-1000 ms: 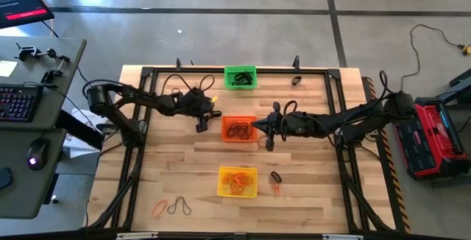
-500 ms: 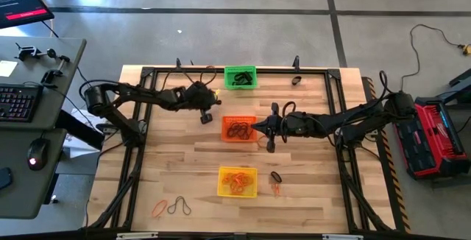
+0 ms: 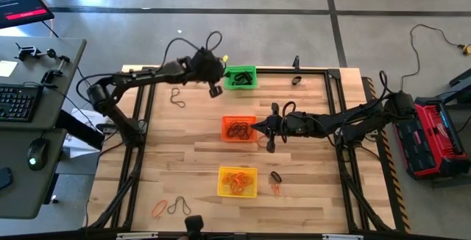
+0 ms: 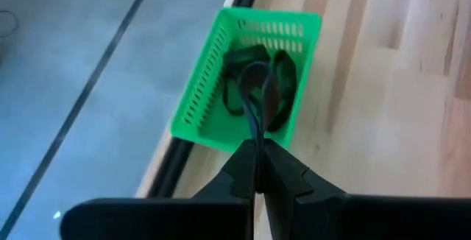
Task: Sort rubber bands into baskets
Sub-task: Put the black rubber band into the green bin, then put the orange rubber band into the yellow bin
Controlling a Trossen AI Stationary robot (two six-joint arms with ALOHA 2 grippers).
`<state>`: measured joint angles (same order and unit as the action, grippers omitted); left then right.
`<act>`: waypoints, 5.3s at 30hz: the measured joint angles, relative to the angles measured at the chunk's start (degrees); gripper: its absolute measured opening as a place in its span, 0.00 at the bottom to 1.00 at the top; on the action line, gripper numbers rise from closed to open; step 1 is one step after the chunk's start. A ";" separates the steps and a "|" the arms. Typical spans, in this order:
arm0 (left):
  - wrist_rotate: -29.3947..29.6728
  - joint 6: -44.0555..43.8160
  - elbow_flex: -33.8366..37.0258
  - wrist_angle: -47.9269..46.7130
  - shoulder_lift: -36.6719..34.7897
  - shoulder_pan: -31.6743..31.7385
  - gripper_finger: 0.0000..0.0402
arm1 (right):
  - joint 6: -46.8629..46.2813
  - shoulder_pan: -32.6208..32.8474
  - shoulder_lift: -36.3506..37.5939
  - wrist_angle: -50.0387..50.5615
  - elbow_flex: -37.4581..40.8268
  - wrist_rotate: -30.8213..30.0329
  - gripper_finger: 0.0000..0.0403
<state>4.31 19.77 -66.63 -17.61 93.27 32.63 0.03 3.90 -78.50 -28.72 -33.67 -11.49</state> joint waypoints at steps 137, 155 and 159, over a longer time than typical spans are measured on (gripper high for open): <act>-22.85 -1.90 29.52 37.69 -19.07 -4.44 0.00 | -7.10 0.00 0.00 8.34 0.00 -3.34 0.00; -18.70 -5.55 39.85 28.22 -36.30 -25.74 0.00 | -7.54 0.00 0.00 8.83 0.00 -3.34 0.00; -18.28 -9.00 39.85 24.57 -37.00 -30.80 0.00 | -7.69 0.00 0.00 9.09 0.00 -3.34 0.00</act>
<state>-13.98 10.77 -26.79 6.96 56.27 1.83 -7.66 3.90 -78.50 -19.63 -33.67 -14.83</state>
